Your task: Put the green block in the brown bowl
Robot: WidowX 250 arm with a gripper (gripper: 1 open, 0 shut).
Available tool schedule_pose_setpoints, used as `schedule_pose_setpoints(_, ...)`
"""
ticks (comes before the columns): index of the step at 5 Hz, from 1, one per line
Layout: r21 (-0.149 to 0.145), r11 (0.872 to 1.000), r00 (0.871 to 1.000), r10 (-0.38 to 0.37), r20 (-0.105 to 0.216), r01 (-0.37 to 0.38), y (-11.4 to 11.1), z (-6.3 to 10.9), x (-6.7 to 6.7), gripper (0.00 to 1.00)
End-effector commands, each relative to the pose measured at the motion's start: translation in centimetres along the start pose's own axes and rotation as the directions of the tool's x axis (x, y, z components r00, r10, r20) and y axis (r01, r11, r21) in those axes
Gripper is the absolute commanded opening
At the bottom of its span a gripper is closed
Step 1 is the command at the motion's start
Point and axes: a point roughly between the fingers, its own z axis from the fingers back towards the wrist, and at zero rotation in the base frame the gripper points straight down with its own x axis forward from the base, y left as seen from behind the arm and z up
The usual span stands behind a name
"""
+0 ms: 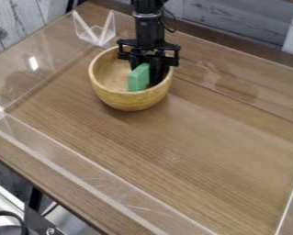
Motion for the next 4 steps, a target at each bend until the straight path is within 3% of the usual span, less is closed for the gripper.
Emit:
schedule_pose_setpoints(1, 0.019, 1.0, 0.995, -0.016, 0.094, 0.014, 0.0, 2.4, 1.5, 0.0)
schedule_pose_setpoints(4, 0.029, 1.0, 0.997, 0.002, 0.076, -0.004, 0.7, 1.4, 1.9, 0.0)
